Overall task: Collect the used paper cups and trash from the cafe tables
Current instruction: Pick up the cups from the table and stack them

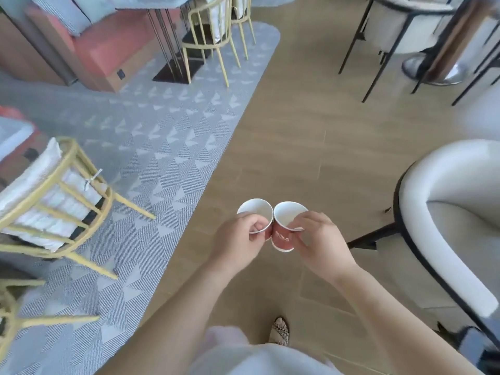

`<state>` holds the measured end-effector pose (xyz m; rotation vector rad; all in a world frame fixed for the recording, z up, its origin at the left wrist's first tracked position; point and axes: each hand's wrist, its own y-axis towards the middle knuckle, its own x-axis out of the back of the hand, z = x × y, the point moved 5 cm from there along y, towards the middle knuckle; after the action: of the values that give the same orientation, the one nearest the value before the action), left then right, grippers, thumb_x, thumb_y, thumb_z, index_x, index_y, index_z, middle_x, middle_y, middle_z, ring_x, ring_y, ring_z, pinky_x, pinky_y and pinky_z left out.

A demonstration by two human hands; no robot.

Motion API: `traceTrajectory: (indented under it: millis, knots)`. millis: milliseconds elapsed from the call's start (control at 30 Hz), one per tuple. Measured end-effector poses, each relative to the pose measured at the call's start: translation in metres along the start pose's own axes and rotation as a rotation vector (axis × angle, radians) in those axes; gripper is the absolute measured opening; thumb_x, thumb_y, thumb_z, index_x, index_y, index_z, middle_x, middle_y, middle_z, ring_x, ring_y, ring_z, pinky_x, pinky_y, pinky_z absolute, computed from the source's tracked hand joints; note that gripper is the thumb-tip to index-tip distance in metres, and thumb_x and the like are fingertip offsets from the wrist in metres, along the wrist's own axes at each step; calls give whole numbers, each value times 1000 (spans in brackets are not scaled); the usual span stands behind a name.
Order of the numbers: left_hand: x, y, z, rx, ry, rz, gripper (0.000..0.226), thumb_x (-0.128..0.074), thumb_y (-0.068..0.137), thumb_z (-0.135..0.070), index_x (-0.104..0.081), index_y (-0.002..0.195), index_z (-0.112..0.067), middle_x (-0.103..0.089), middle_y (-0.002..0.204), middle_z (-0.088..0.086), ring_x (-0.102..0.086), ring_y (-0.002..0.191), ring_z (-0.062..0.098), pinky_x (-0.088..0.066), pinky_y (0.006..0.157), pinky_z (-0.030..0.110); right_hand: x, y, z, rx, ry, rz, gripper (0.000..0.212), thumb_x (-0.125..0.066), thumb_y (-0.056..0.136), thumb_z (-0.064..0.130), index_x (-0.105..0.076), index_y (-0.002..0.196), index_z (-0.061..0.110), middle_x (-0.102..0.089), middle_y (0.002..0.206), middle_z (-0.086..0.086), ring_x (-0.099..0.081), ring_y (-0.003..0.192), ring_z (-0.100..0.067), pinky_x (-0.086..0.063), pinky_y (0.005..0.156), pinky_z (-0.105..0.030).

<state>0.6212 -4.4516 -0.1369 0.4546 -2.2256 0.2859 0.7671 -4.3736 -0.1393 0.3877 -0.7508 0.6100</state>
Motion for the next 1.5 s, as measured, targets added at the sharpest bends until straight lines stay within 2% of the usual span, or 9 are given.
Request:
traceTrajectory:
  millis: [133,233,400,600,967,1200,1333,1500]
  knots:
    - [-5,65,-2,-28,-58,33,10,-62,79,-18,-68,84,-24,-65,84,-11,-61,81,11,-50,74,33,6,53,-23,-45,-44,-25,13,-62,82,11,-68,93,13,-64,98,3,-53,92,-21,-40,72,-24]
    - [-5,118,6,-52,-71,32,11,-62,77,-18,-67,83,-26,-65,83,-11,-61,79,12,-52,73,38,3,103,-37,-60,-74,-33,12,-63,82,13,-68,93,13,-64,98,2,-53,91,-21,-38,70,-24]
    - [3,226,30,-45,-89,27,13,-61,78,-18,-66,85,-28,-64,83,-13,-61,80,10,-51,74,34,-7,217,-54,-33,-99,-28,14,-59,81,8,-68,92,13,-64,97,2,-52,88,-22,-37,70,-24]
    - [41,362,51,-86,-40,38,11,-62,79,-21,-67,87,-28,-61,82,-15,-61,82,9,-48,71,27,-7,356,-53,-6,-101,-27,7,-64,79,11,-68,85,13,-64,93,2,-52,82,-24,-47,67,-34]
    - [101,566,98,-91,-67,-36,12,-62,78,-19,-67,84,-28,-64,81,-17,-59,77,0,-49,71,24,-36,572,-63,8,-68,5,12,-65,76,6,-68,85,12,-65,94,0,-55,85,-28,-44,70,-30]
    - [104,716,105,-86,-31,-45,15,-63,78,-16,-69,85,-28,-65,84,-13,-58,82,5,-43,71,18,-36,716,-113,1,-52,17,8,-65,77,7,-68,84,11,-65,90,0,-57,87,-24,-47,73,-31]
    - [99,822,92,-90,-24,-19,17,-64,78,-13,-71,88,-25,-66,87,-11,-59,86,10,-47,75,25,-20,811,-151,-8,-43,16,9,-65,76,7,-67,83,12,-65,88,0,-57,86,-23,-44,74,-27]
    - [111,938,71,-116,-4,-38,17,-63,78,-11,-71,87,-22,-66,86,-10,-58,83,9,-42,73,18,8,917,-181,-10,-48,12,8,-65,75,9,-66,80,15,-64,89,3,-58,87,-22,-44,72,-27]
